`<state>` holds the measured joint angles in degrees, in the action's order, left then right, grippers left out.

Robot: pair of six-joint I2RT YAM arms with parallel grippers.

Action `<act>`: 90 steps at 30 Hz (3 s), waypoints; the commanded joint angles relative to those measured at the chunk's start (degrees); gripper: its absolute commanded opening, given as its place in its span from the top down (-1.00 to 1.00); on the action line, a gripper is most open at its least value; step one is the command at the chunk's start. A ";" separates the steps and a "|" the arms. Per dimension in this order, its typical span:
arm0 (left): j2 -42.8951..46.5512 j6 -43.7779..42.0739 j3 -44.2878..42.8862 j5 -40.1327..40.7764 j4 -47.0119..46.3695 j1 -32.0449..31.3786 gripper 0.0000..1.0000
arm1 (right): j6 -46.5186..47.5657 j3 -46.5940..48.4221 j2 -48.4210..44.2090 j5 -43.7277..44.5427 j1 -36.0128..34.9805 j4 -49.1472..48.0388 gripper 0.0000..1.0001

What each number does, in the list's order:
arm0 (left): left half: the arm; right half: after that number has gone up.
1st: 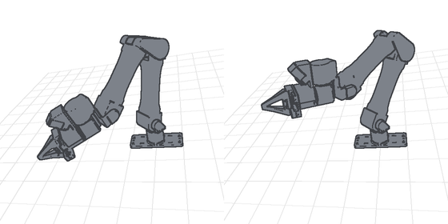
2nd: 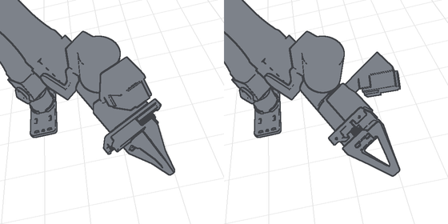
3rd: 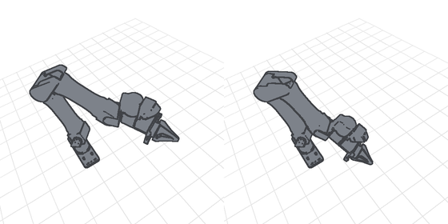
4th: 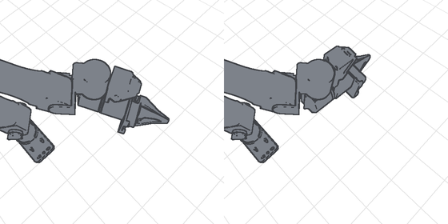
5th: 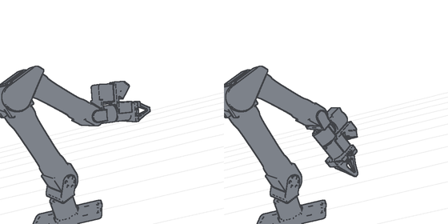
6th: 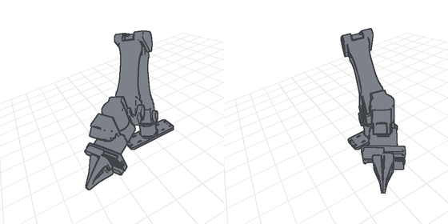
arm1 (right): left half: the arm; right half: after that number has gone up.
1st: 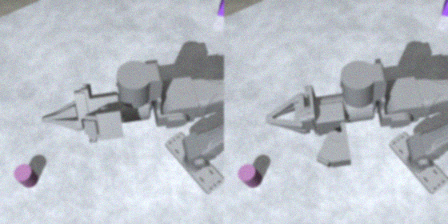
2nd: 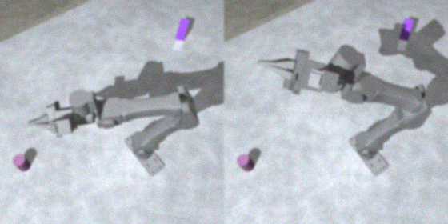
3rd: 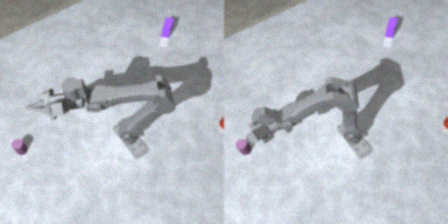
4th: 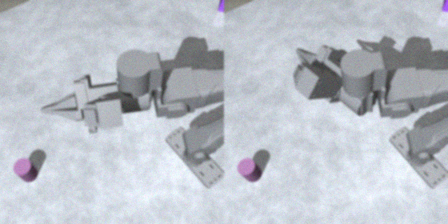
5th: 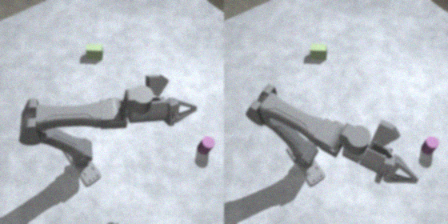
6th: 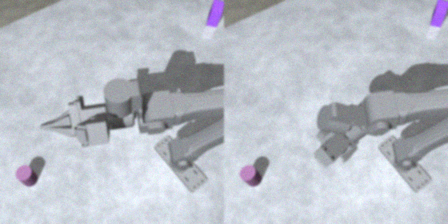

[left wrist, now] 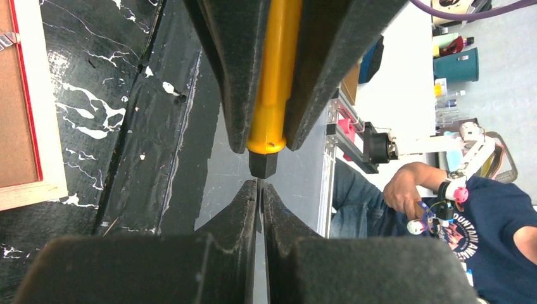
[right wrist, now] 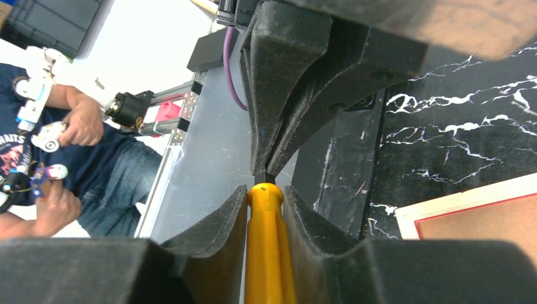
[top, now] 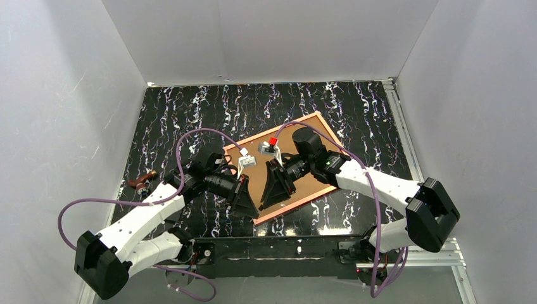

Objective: Take the photo out of the frame

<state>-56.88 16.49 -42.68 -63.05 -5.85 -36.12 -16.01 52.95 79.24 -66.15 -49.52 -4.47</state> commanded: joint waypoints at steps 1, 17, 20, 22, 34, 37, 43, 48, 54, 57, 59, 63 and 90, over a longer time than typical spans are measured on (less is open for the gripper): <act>0.31 -0.64 0.64 -3.36 1.57 -0.13 1.00 | 1.26 1.04 -0.59 -1.65 -0.15 -0.43 0.52; 1.62 -2.26 -2.57 5.48 10.17 1.94 -0.89 | -11.71 -8.90 -10.56 25.43 0.05 -1.76 0.97; 3.66 0.87 -1.58 7.33 7.26 5.82 -0.91 | -14.55 -12.51 -14.93 35.65 0.03 1.02 0.97; 4.21 2.93 -1.37 12.09 6.40 8.41 -0.91 | -17.79 -13.58 -17.83 43.32 -0.06 5.03 0.97; -12.74 22.02 -13.08 47.07 24.79 23.37 -0.71 | -46.90 -2.76 -14.62 93.29 -14.02 30.30 0.97; -20.76 24.41 -15.75 41.52 23.50 27.26 -0.71 | -45.41 5.09 -6.66 95.36 -15.91 32.80 0.97; -38.58 19.28 -30.87 40.62 32.08 28.47 -0.59 | -42.64 15.80 3.75 98.73 -16.78 33.95 0.97; -44.25 21.98 -32.78 43.58 33.02 28.47 -0.57 | -37.86 19.91 9.95 91.67 -14.67 28.07 0.97; -49.85 22.04 -32.56 44.38 31.76 28.47 -0.38 | -31.14 22.02 16.51 87.90 -14.36 21.94 0.97; -52.07 22.18 -33.50 43.83 31.71 28.39 -0.32 | -30.82 21.15 18.44 89.46 -14.40 18.85 0.97; -53.60 22.28 -34.09 43.65 31.73 28.38 -0.22 | -30.80 20.68 19.09 90.30 -14.38 17.19 0.97; -55.42 22.75 -34.49 43.08 31.64 27.94 -0.18 | -31.32 21.23 20.41 91.44 -14.62 16.69 0.97; -59.07 19.69 -40.20 40.03 31.97 28.03 -0.51 | -34.04 20.08 20.37 96.24 -14.82 14.73 0.97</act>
<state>-113.19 36.25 -81.91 -20.21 19.18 -8.67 -48.95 72.40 100.44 26.06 -63.90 13.06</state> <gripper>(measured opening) 0.751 0.284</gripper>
